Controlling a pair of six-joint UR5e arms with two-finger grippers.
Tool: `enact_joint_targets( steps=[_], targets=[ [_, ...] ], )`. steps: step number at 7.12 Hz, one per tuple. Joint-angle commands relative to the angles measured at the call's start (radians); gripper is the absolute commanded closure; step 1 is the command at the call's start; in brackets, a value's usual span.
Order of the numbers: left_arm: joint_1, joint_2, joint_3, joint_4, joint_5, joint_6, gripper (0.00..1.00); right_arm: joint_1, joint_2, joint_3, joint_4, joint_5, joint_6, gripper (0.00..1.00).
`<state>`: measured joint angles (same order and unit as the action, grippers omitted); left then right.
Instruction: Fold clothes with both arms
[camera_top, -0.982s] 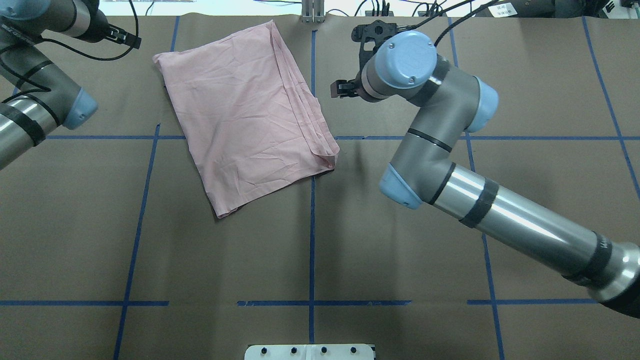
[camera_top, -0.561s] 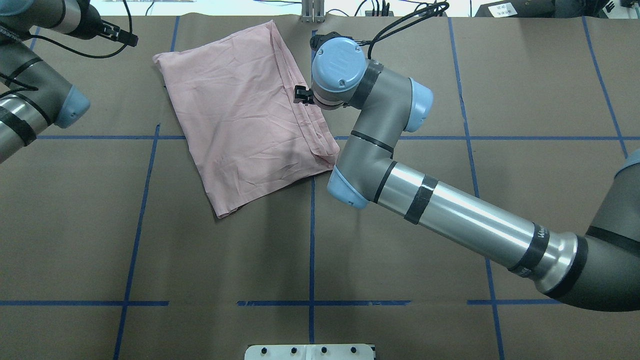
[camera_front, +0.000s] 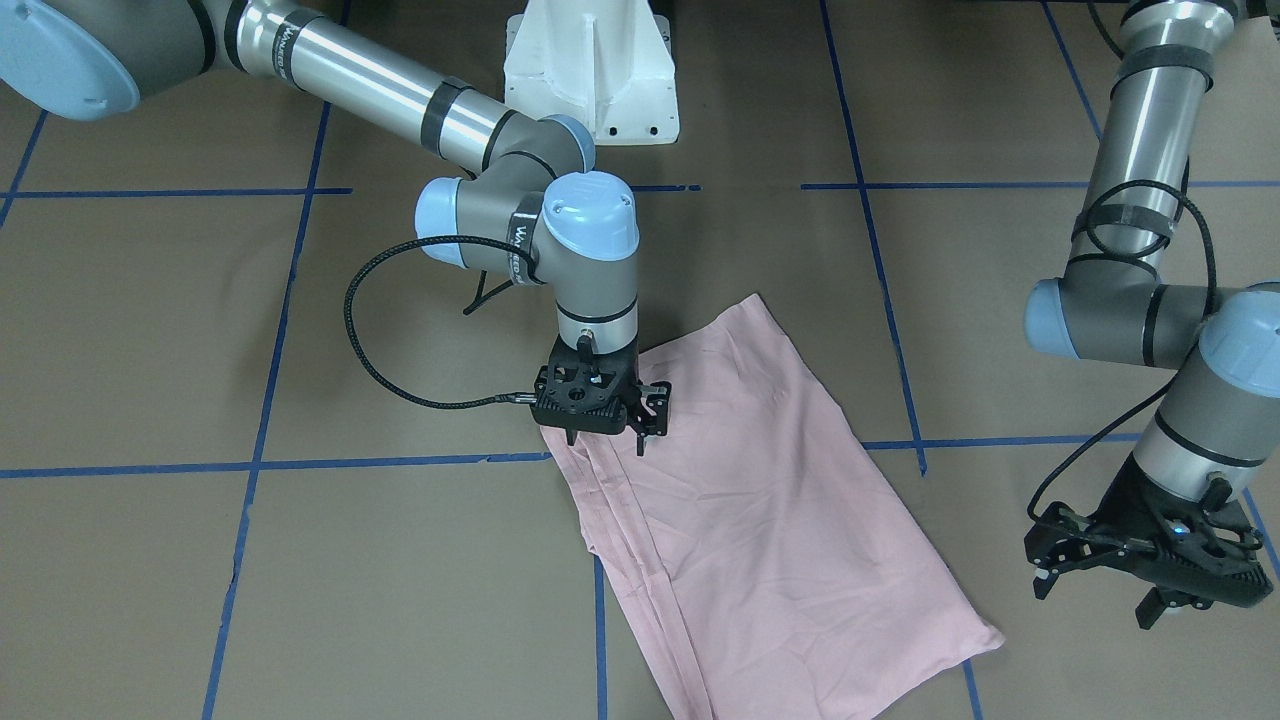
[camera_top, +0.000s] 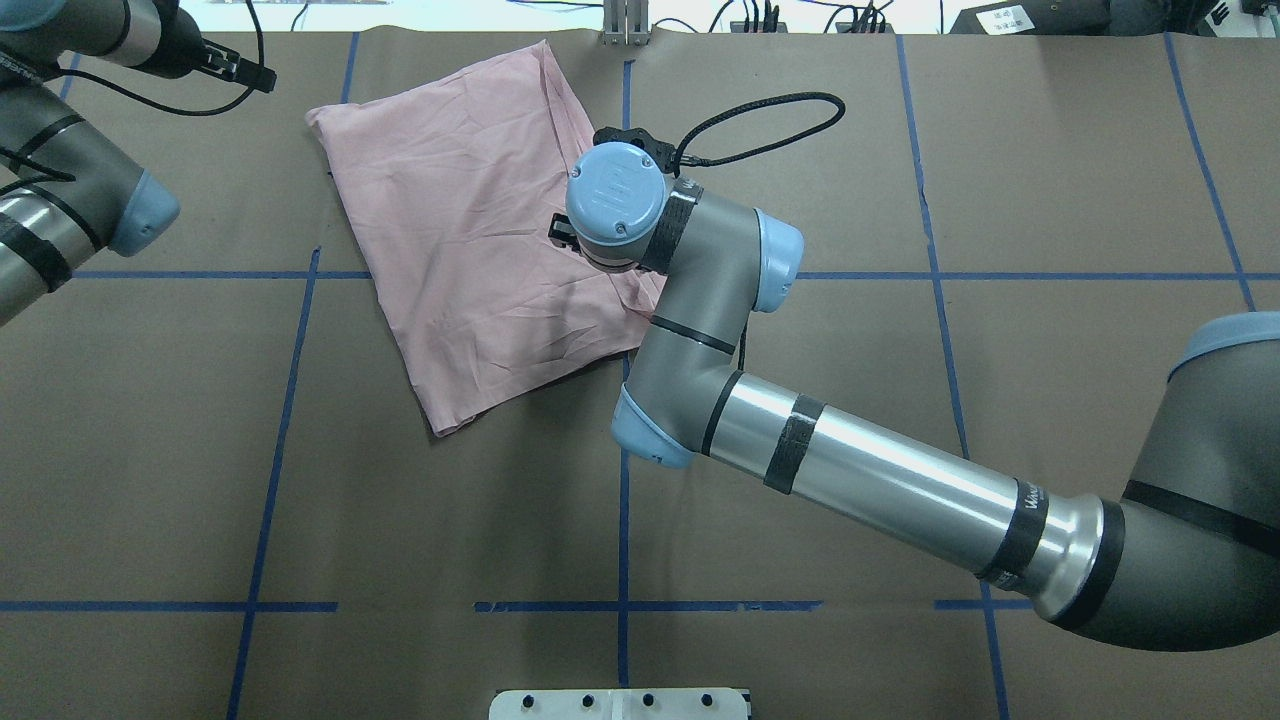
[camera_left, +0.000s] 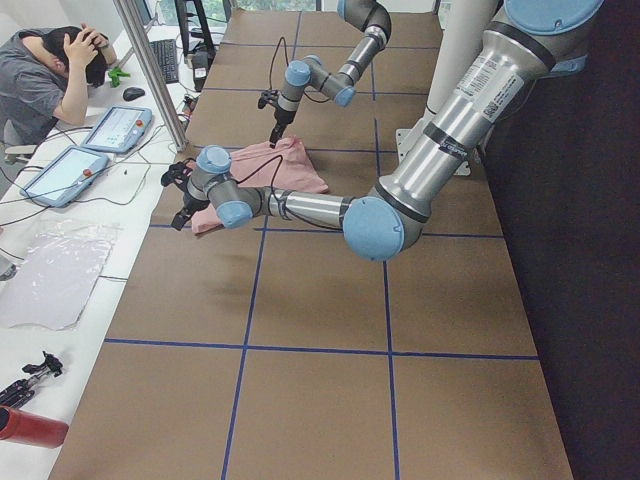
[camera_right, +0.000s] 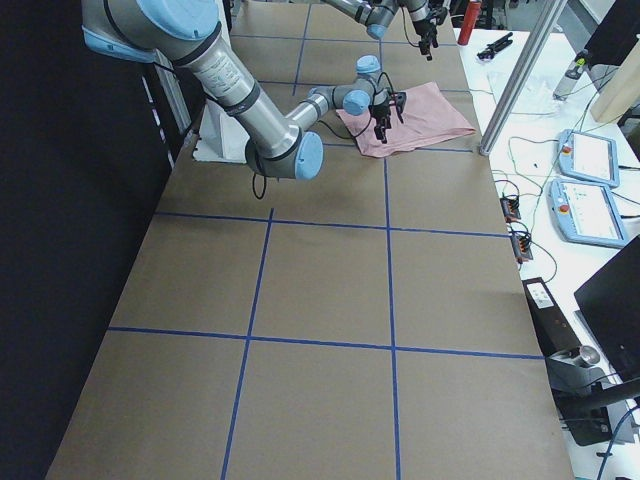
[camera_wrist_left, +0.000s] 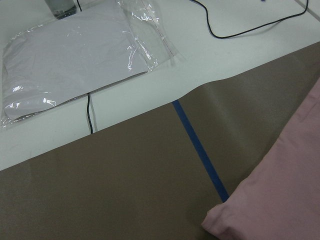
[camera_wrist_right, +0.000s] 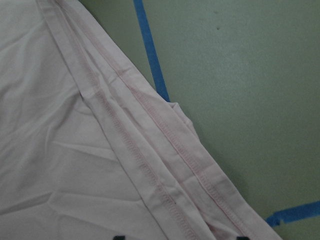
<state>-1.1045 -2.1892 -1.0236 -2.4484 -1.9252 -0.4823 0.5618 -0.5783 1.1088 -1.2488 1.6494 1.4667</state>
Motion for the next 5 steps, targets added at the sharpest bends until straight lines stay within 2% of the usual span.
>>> enact_joint_targets(
  steps=[1, 5],
  targets=[
    [0.000, 0.003, -0.006, -0.001, 0.000, -0.024, 0.00, -0.002, -0.001, -0.007, -0.030, 0.055, 0.030, 0.28],
    [0.000, 0.003, -0.010, -0.003, 0.002, -0.028, 0.00, -0.006, -0.014, -0.006, -0.041, 0.070, 0.021, 0.27]
  ],
)
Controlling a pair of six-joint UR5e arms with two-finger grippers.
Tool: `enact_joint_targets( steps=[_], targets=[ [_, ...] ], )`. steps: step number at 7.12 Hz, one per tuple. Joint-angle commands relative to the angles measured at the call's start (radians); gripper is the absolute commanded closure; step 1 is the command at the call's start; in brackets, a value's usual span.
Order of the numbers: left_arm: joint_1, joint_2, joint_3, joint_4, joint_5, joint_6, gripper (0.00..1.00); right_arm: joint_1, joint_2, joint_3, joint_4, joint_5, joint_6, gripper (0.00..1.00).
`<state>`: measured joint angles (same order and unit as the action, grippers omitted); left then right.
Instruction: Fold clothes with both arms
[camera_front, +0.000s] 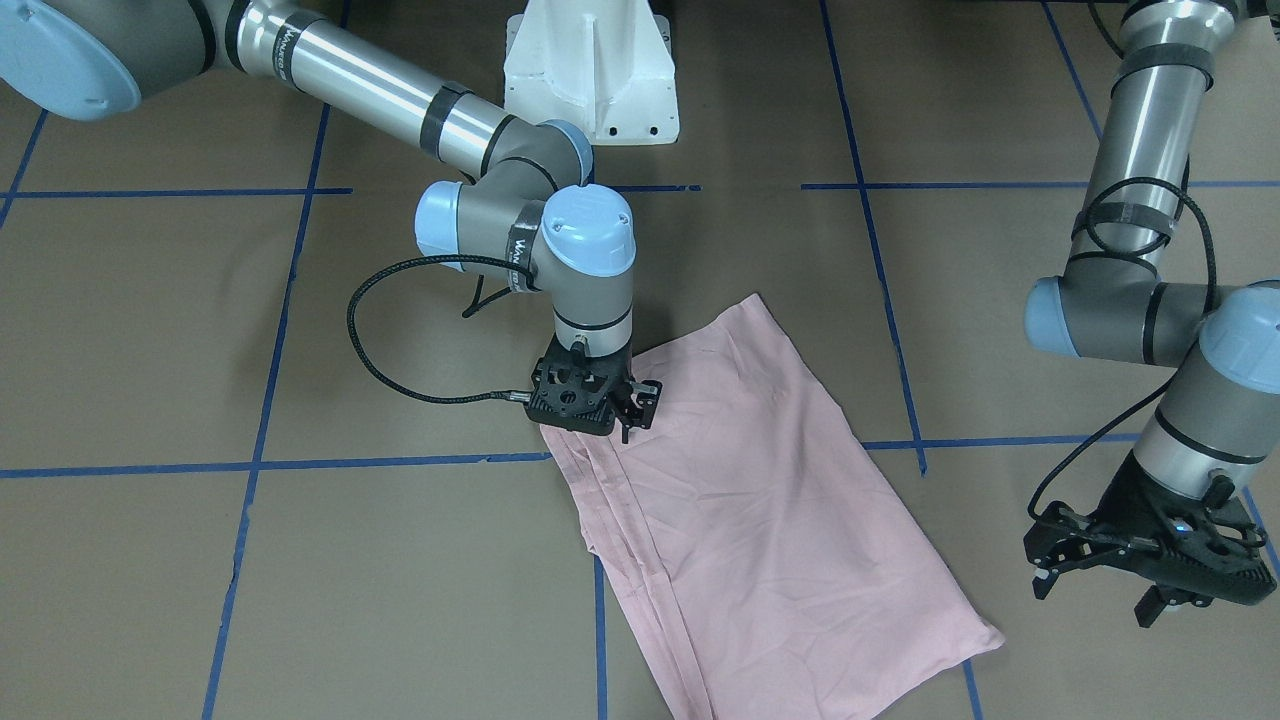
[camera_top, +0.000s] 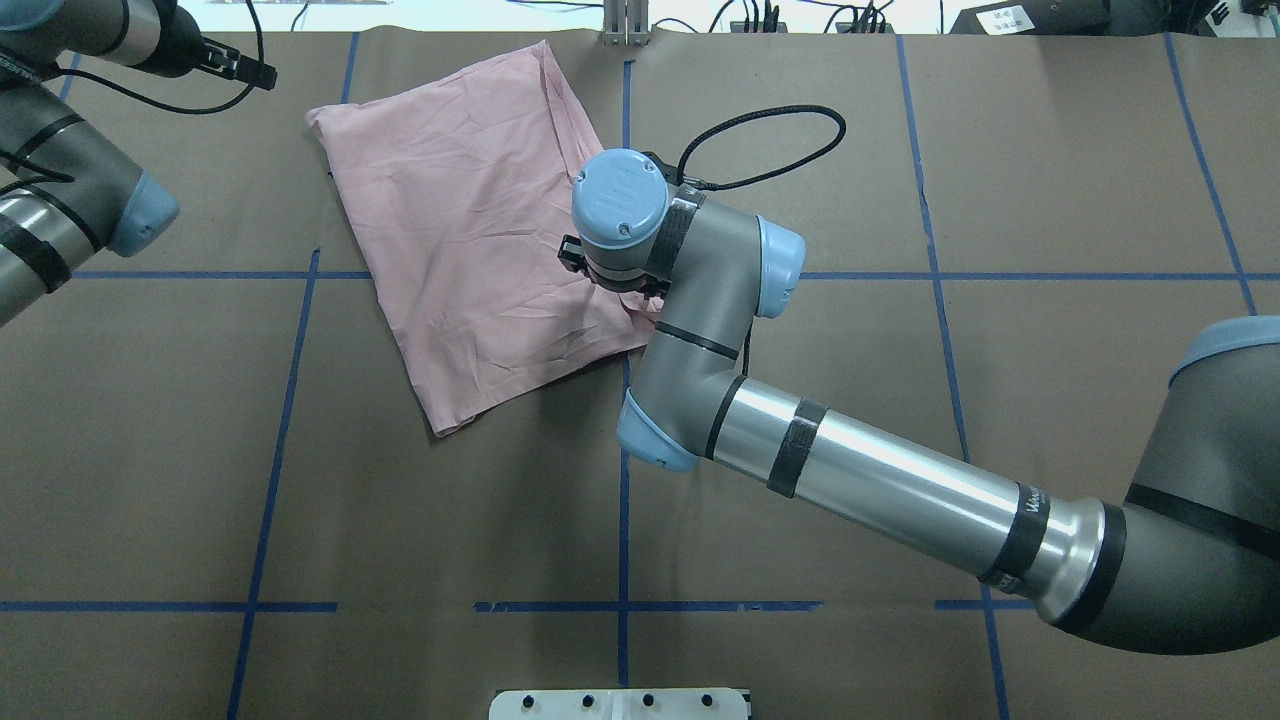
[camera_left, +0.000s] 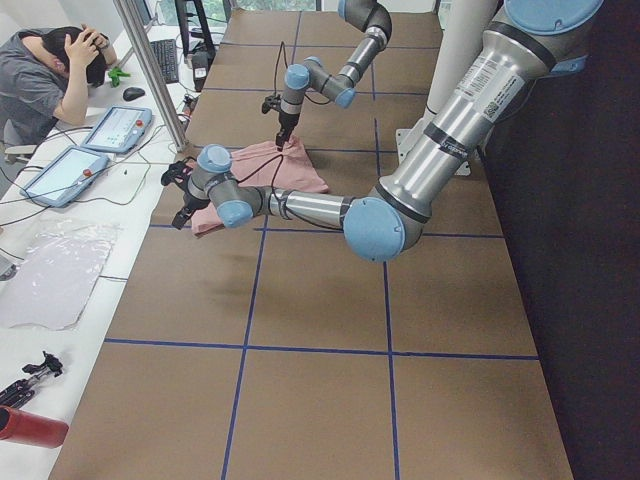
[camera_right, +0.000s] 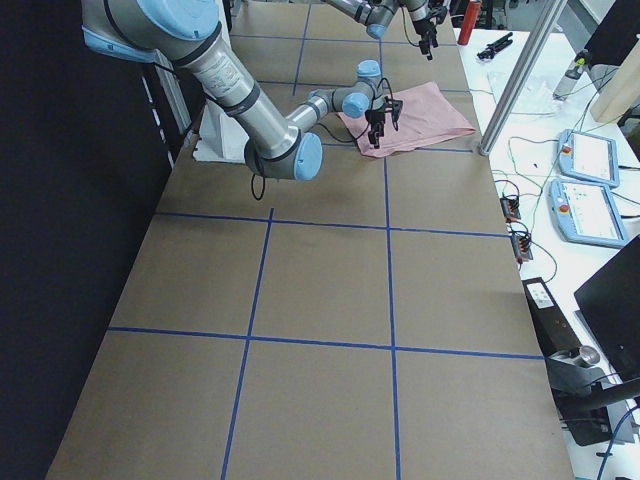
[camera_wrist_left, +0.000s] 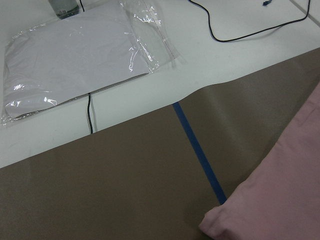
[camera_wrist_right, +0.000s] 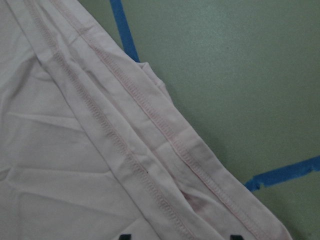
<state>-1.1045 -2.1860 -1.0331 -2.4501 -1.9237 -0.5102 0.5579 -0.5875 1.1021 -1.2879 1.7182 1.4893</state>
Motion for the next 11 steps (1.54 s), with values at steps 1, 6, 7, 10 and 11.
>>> enact_joint_targets(
  steps=[1, 6, 7, 10, 11],
  targets=[
    [0.002, 0.000, -0.001, -0.001, 0.000, -0.001, 0.00, -0.007, -0.012, 0.001, -0.002, 0.000, -0.004, 0.27],
    [0.002, 0.002, -0.001, -0.001, 0.002, -0.001, 0.00, -0.020, -0.014, 0.002, -0.002, -0.011, 0.009, 1.00],
    [0.002, 0.002, -0.001, -0.001, 0.002, -0.001, 0.00, -0.020, -0.017, 0.002, -0.002, -0.009, 0.008, 1.00],
    [0.002, 0.002, -0.001, -0.001, 0.002, -0.002, 0.00, -0.013, -0.009, 0.011, -0.002, -0.006, 0.008, 1.00],
    [0.002, 0.002, -0.001, -0.001, 0.002, -0.002, 0.00, -0.010, -0.008, 0.012, -0.001, -0.006, 0.008, 1.00]
  ],
)
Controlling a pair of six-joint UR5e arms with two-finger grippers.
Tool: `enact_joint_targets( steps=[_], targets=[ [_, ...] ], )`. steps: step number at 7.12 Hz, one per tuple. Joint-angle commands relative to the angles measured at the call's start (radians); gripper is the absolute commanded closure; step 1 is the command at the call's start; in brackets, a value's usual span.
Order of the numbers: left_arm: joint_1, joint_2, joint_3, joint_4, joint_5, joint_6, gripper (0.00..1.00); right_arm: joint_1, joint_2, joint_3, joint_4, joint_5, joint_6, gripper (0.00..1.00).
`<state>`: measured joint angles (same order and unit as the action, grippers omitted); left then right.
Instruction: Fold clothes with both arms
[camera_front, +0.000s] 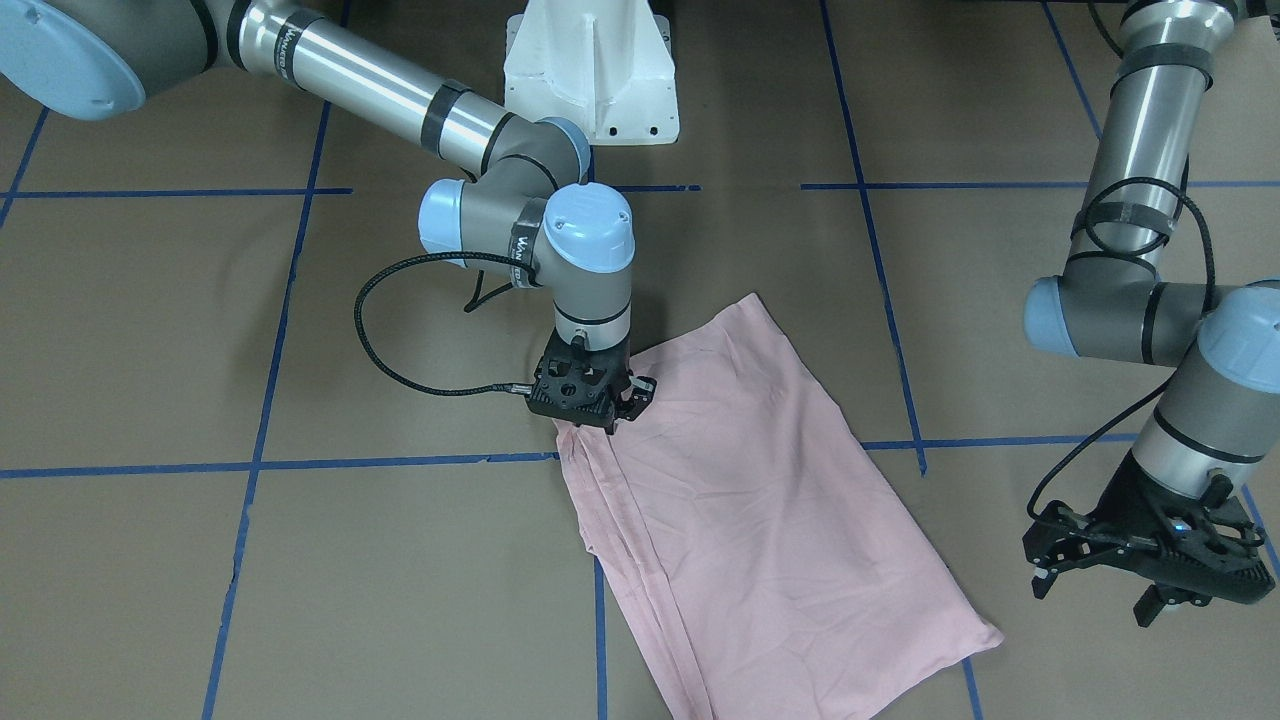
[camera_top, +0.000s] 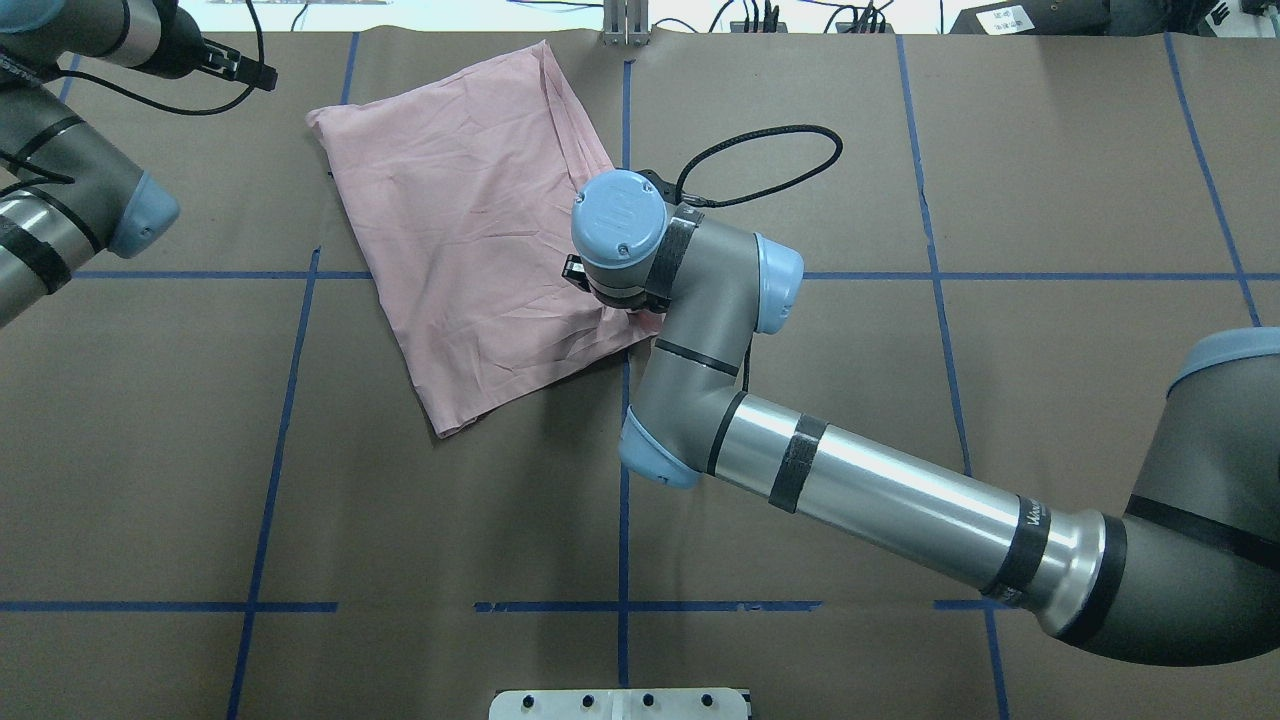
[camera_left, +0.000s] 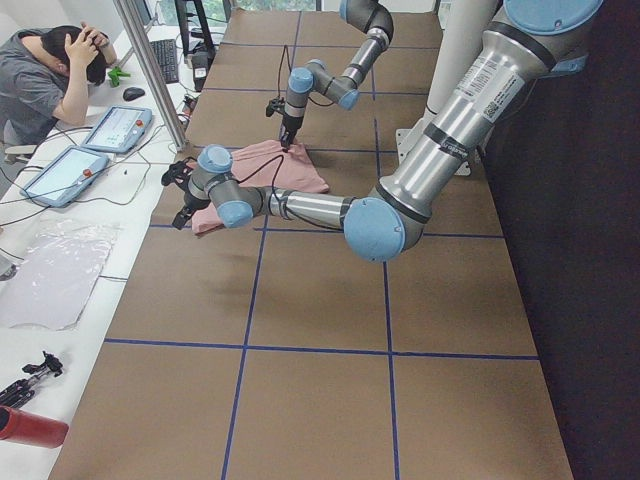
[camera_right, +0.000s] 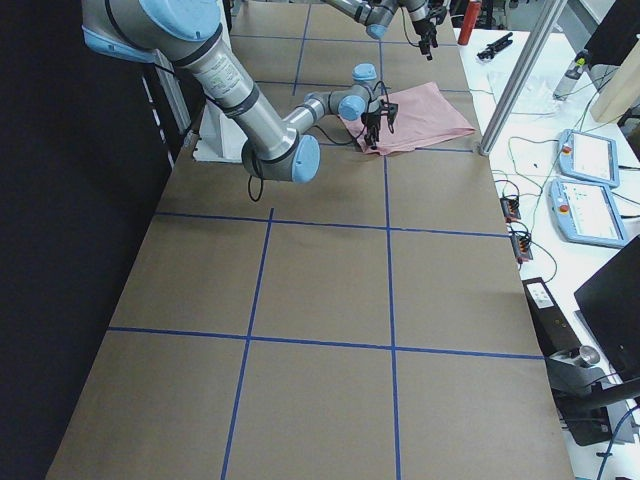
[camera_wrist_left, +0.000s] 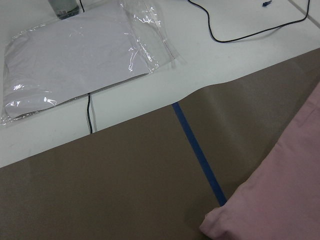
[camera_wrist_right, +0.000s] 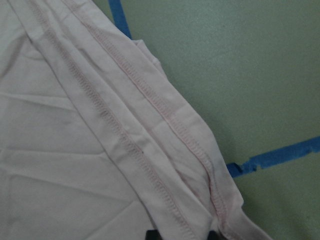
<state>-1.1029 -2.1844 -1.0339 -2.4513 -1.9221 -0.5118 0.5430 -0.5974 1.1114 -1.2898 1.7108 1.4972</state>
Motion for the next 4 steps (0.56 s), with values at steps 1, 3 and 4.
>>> enact_joint_targets(
  steps=[1, 3, 4],
  targets=[
    [0.000, 0.000, 0.000, 0.000, -0.002, -0.001, 0.00, 0.005, 0.002, 0.002, 0.001, 0.001, 0.000, 1.00],
    [0.000, 0.000, 0.000, 0.000, -0.002, -0.001, 0.00, 0.005, -0.002, 0.002, 0.003, 0.001, -0.002, 1.00],
    [0.000, -0.002, 0.000, 0.002, -0.002, -0.002, 0.00, 0.018, -0.007, 0.030, 0.001, 0.009, -0.006, 1.00]
  ],
)
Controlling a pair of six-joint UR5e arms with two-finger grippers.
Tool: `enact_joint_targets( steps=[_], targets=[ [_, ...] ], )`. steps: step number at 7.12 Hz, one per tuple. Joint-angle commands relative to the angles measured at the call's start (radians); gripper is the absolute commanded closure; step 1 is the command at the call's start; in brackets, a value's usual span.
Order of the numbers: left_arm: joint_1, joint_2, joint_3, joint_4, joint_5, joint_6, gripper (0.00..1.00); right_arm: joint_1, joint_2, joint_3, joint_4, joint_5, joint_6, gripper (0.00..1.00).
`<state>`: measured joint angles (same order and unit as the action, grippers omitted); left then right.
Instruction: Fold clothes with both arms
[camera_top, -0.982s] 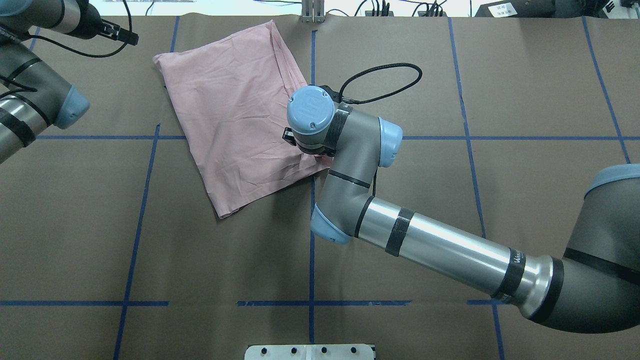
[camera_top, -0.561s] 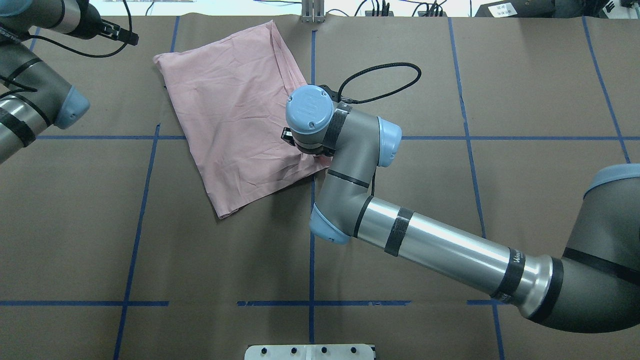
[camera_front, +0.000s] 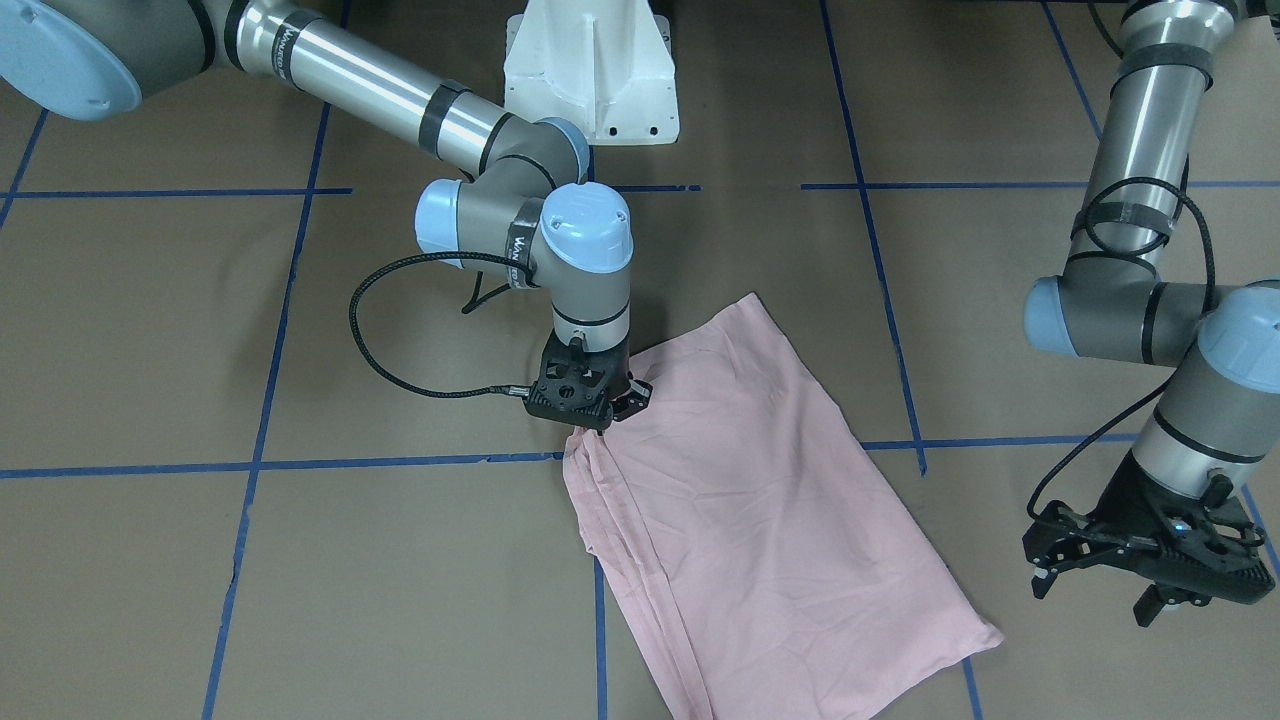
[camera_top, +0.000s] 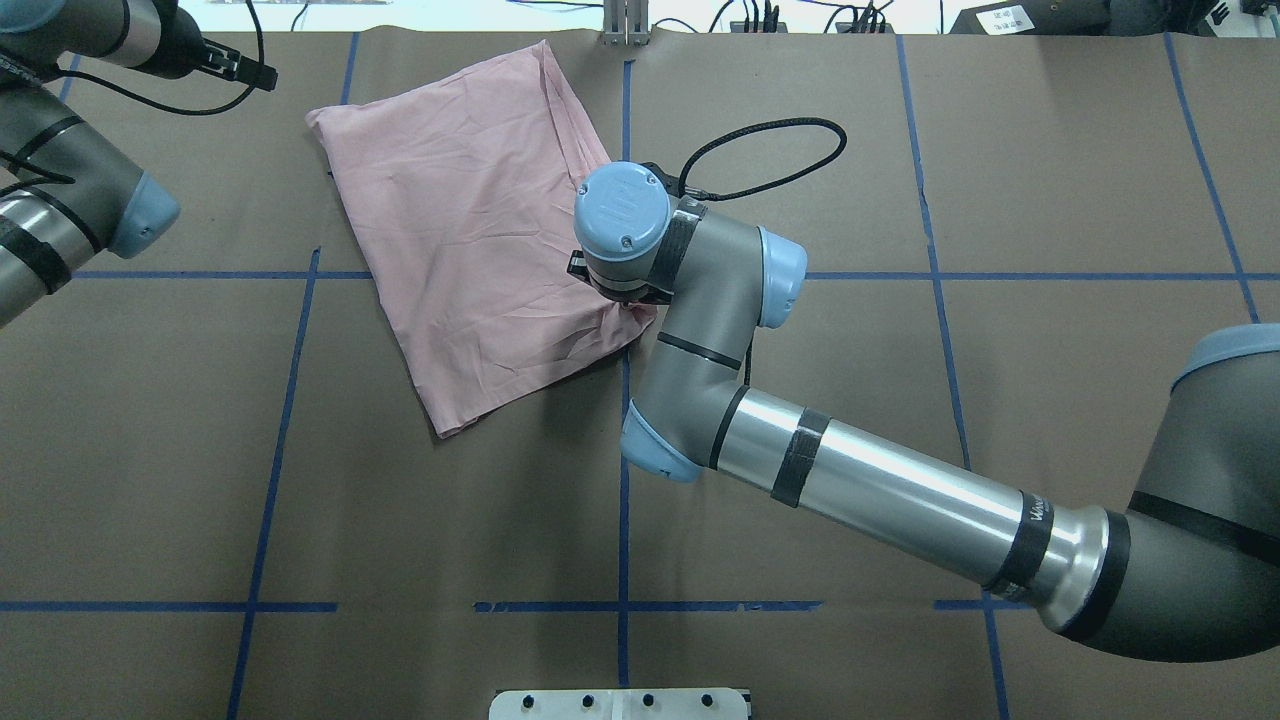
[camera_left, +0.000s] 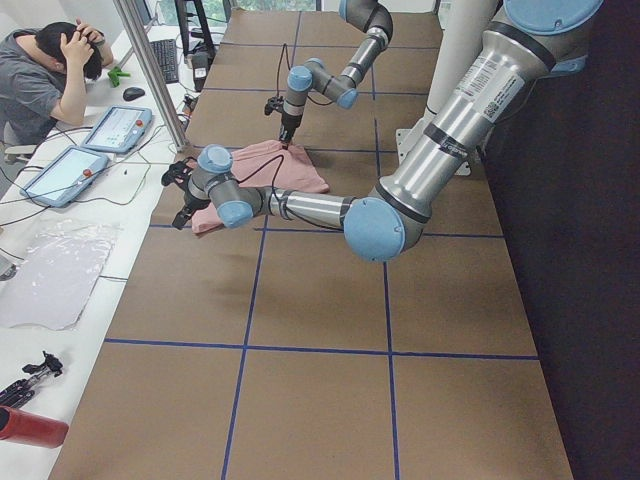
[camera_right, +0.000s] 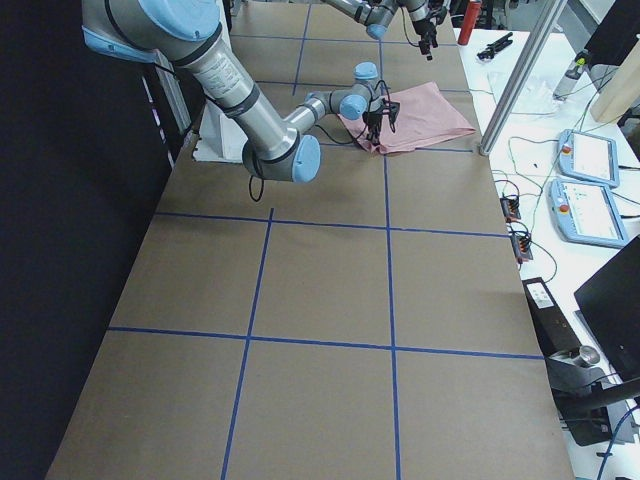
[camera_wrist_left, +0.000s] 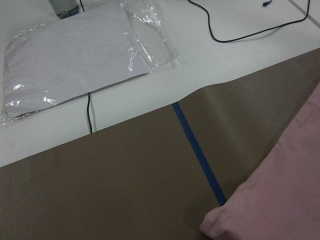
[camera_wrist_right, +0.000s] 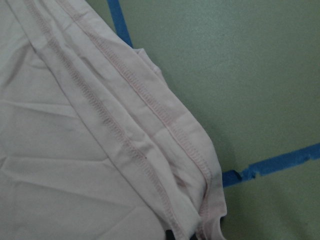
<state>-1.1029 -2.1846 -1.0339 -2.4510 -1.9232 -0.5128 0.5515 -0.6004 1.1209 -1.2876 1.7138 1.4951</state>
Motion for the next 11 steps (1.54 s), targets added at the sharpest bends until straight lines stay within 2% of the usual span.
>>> enact_joint_targets(
  steps=[1, 2, 4, 5, 6, 7, 8, 11],
  targets=[
    [0.000, -0.001, -0.002, 0.001, -0.002, -0.001, 0.00, 0.018, -0.053, 0.093, -0.004, 0.018, -0.006, 1.00],
    [0.002, -0.001, -0.003, 0.001, -0.003, -0.003, 0.00, 0.018, -0.134, 0.223, -0.037, 0.018, -0.007, 1.00],
    [0.006, -0.001, -0.020, 0.003, -0.005, -0.030, 0.00, -0.017, -0.372, 0.536, -0.058, -0.011, 0.049, 1.00],
    [0.020, -0.001, -0.034, 0.003, -0.005, -0.062, 0.00, -0.098, -0.477, 0.666, -0.058, -0.099, 0.123, 1.00],
    [0.040, -0.001, -0.058, 0.006, -0.005, -0.103, 0.00, -0.170, -0.530, 0.730, -0.056, -0.168, 0.175, 1.00],
    [0.058, 0.006, -0.101, 0.029, -0.005, -0.163, 0.00, -0.232, -0.535, 0.747, -0.058, -0.233, 0.242, 1.00],
    [0.092, 0.026, -0.195, 0.087, -0.007, -0.259, 0.00, -0.281, -0.535, 0.748, -0.059, -0.288, 0.254, 1.00],
    [0.352, 0.182, -0.713, 0.373, 0.036, -0.645, 0.00, -0.288, -0.535, 0.746, -0.062, -0.298, 0.252, 1.00]
  ],
)
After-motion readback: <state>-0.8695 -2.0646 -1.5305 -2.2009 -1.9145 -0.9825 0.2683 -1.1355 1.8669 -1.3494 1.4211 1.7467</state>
